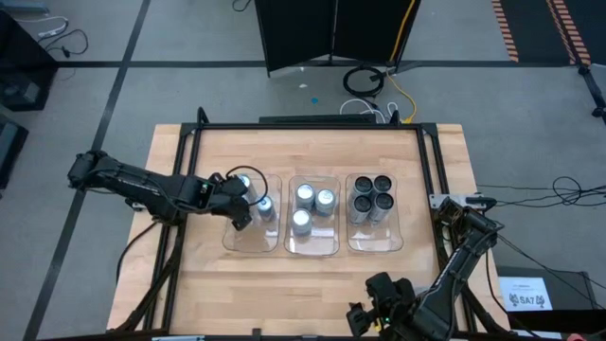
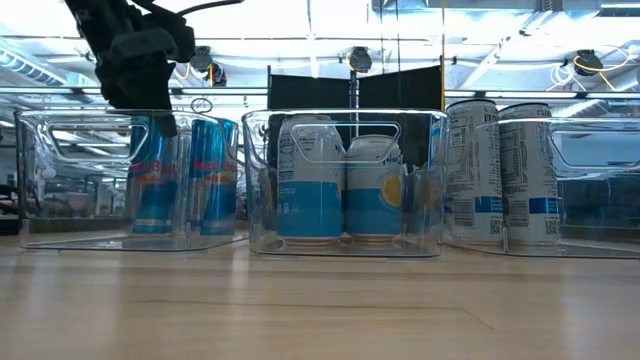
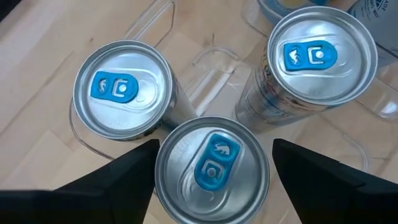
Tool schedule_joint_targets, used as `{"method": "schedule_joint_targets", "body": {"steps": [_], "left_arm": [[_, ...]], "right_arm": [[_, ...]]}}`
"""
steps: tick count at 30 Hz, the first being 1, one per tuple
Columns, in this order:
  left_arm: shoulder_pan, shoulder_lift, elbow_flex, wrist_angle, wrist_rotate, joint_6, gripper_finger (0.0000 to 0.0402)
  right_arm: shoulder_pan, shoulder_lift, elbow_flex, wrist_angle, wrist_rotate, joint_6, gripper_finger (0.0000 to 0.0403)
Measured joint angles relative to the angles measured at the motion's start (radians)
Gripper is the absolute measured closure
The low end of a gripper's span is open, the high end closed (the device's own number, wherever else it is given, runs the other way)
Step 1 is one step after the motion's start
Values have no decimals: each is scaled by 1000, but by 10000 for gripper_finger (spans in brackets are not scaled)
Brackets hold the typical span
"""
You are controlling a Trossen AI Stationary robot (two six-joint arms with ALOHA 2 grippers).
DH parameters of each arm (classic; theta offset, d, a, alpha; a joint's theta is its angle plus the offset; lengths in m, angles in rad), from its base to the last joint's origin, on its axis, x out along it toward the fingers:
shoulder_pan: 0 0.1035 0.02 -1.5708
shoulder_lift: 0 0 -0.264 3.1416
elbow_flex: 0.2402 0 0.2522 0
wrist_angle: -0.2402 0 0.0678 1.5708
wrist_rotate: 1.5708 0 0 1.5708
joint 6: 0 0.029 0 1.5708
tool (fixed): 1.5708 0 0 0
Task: Sort soda cans
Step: Put the top blue soda can in the left transparent bin, then put the blue soda can into the left transparent bin
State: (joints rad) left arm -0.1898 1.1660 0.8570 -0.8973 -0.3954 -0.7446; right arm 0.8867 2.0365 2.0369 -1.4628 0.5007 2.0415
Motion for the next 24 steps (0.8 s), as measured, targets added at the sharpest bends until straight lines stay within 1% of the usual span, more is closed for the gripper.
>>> {"method": "schedule_joint_targets", "body": {"steps": [4, 8, 13, 17, 19, 22, 24], "left_arm": [[0, 0, 16, -14, 1, 0, 80], [0, -2, 73, -73, -11, 11, 79], [0, -25, 168, -147, -27, 50, 79], [0, -56, 230, -143, -25, 52, 79], [0, -65, 260, -141, 0, 45, 79], [-11, -79, 282, -114, 106, 44, 79], [-27, -84, 284, -69, 157, 44, 79]], "right_arm": [[0, 0, 0, -2, -2, 0, 67], [0, 0, 0, -15, -13, 17, 67], [4, -7, 0, -82, -80, 92, 67], [5, -15, 0, -107, -137, 194, 67], [5, -16, 0, -108, -166, 229, 67], [4, -18, 0, -108, -241, 251, 67], [3, -18, 0, -108, -277, 259, 67]]}}
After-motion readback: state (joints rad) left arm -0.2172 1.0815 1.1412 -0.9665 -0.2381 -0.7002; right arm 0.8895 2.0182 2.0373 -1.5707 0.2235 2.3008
